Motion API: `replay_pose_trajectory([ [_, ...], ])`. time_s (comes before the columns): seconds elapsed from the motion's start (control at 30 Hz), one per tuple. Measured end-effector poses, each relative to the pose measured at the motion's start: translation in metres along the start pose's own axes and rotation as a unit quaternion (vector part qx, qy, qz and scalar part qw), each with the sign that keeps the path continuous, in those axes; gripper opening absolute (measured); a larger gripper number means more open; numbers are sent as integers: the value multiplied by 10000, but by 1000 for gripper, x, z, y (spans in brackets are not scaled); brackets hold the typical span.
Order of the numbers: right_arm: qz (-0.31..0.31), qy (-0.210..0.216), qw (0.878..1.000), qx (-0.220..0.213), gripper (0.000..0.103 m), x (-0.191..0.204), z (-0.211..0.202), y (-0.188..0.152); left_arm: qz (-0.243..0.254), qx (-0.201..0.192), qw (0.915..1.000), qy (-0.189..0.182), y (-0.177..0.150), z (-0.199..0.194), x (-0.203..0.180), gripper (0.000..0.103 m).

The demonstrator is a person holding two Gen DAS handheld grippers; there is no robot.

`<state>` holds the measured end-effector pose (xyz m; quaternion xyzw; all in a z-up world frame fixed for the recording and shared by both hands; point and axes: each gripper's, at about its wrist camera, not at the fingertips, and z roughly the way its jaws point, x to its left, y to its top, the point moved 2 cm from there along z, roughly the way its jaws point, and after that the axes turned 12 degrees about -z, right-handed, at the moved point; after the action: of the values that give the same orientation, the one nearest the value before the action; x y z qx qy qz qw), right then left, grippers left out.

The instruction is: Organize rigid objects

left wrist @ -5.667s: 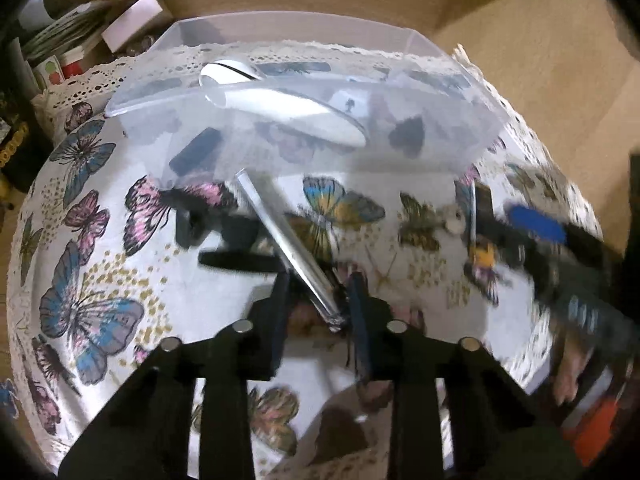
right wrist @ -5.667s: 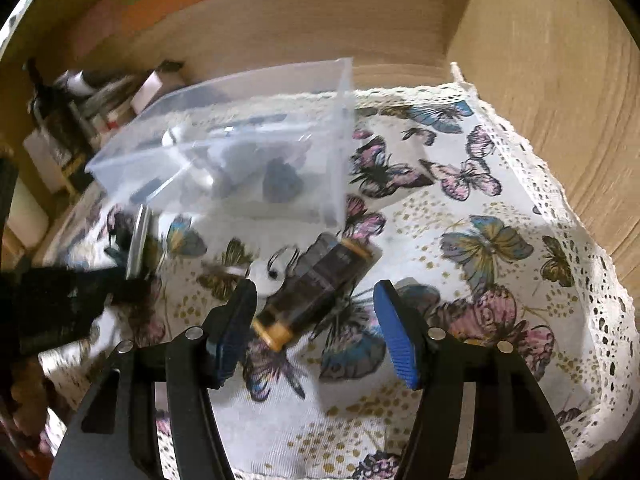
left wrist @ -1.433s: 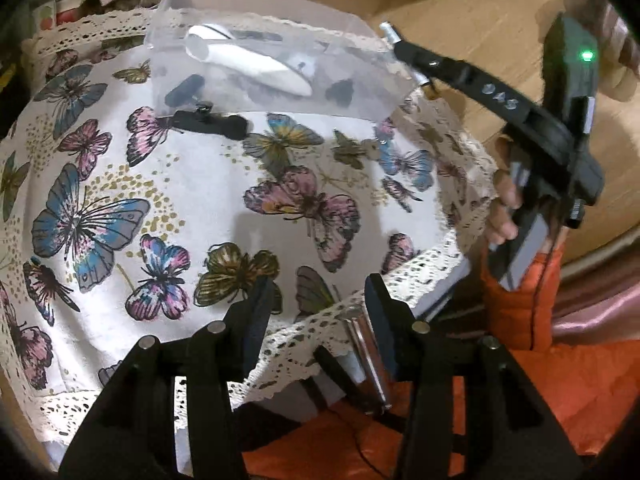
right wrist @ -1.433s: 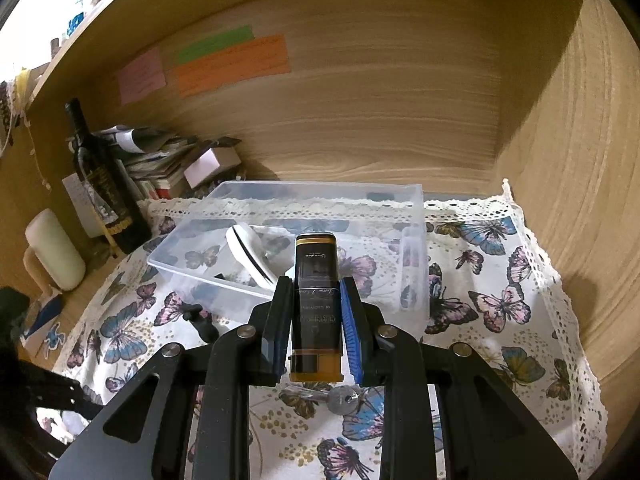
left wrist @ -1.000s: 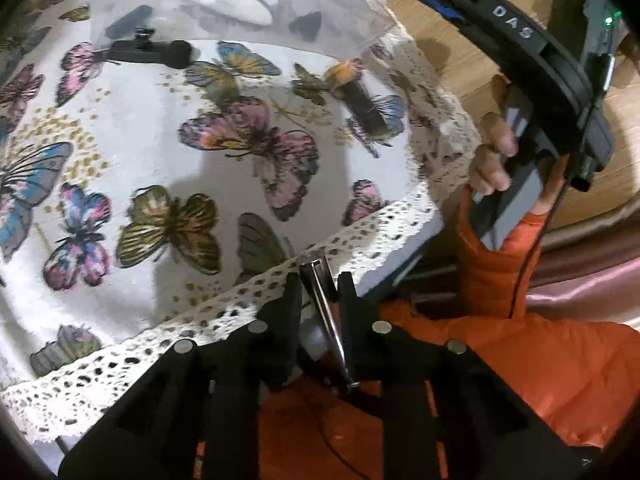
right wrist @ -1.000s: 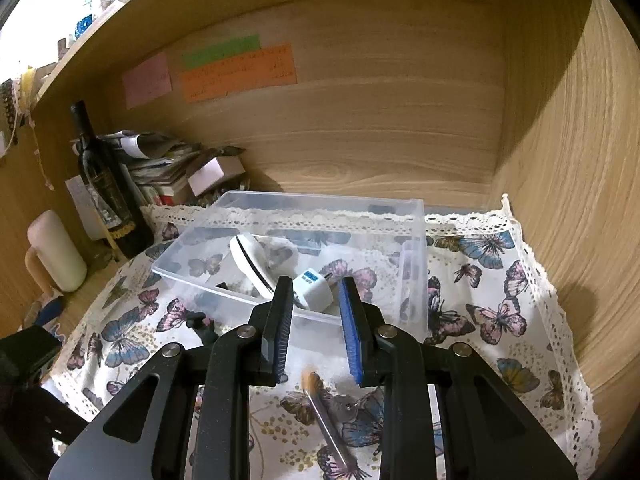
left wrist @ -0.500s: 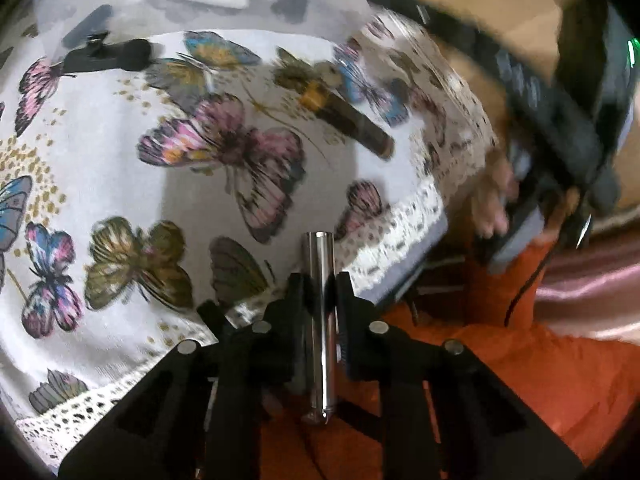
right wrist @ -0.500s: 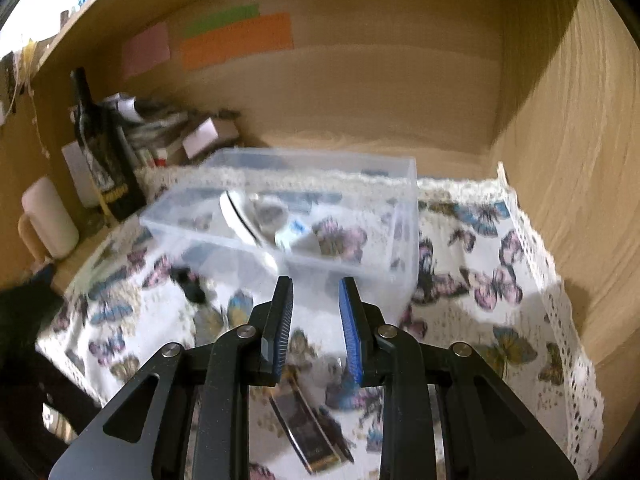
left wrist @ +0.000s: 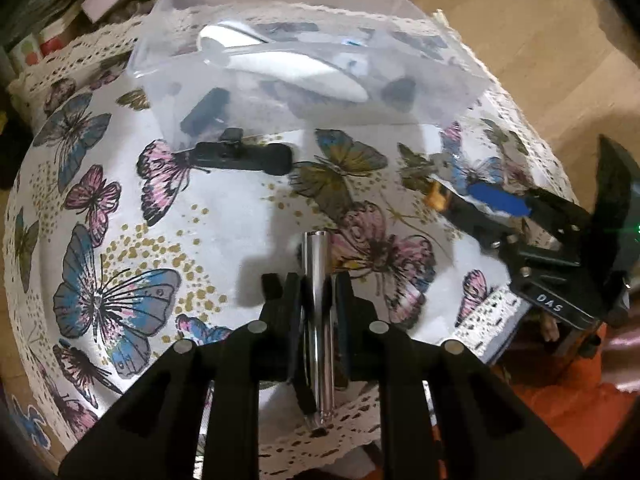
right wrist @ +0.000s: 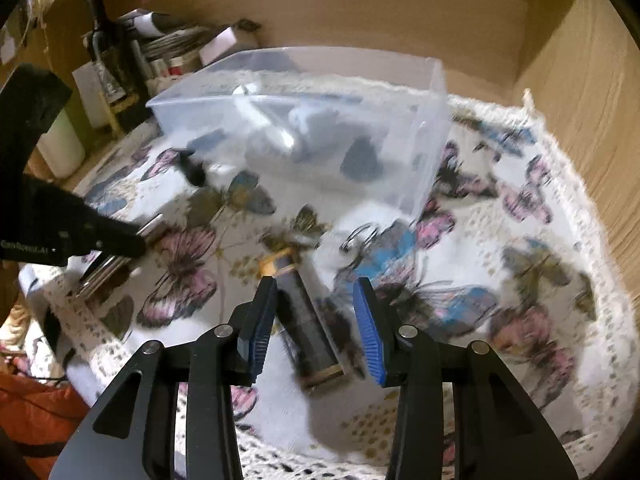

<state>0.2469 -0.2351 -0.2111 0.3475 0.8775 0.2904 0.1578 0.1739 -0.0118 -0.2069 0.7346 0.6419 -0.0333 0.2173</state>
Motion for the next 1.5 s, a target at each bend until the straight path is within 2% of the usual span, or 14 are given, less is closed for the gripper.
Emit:
replay_pose_trajectory([
  [0.1,-142,-90,9999,-4,38,7,-1,-4,163,-12,9999,19,-8,-1,-2,41],
  [0.2,-35,-90,9999,-66,40,6,-1,-4,250,-139,9995,127,-14,3,-5,41],
  [0.23,-2,-123,9999,-95,36,6,-2,-4,274,-263,9991,193,-16,3,-6,38],
  [0.27,26,-153,9998,-121,29,7,-2,-4,273,-387,9984,293,-18,3,-7,18],
  [0.3,46,-137,9998,-134,24,7,-2,-2,315,-509,9972,447,-20,3,-7,15],
  [0.33,86,-64,9998,-144,22,8,-2,-1,340,-597,9965,485,-21,3,-7,15],
  [0.53,88,-54,9994,-333,22,17,-2,11,386,-891,9932,648,-21,-2,-13,15],
  [0.83,180,-148,9969,-747,22,15,-17,33,272,-1614,9858,369,-2,-45,-20,15],
  [1.03,270,-240,9934,-1092,22,7,-30,54,102,-1971,9802,143,13,-70,-19,15],
  [1.37,227,-489,9863,-1556,22,-6,-50,86,25,-2481,9687,35,40,-104,-21,15],
  [1.5,237,-570,9848,-1625,22,-14,-50,96,-82,-2643,9642,-202,54,-122,-17,15],
])
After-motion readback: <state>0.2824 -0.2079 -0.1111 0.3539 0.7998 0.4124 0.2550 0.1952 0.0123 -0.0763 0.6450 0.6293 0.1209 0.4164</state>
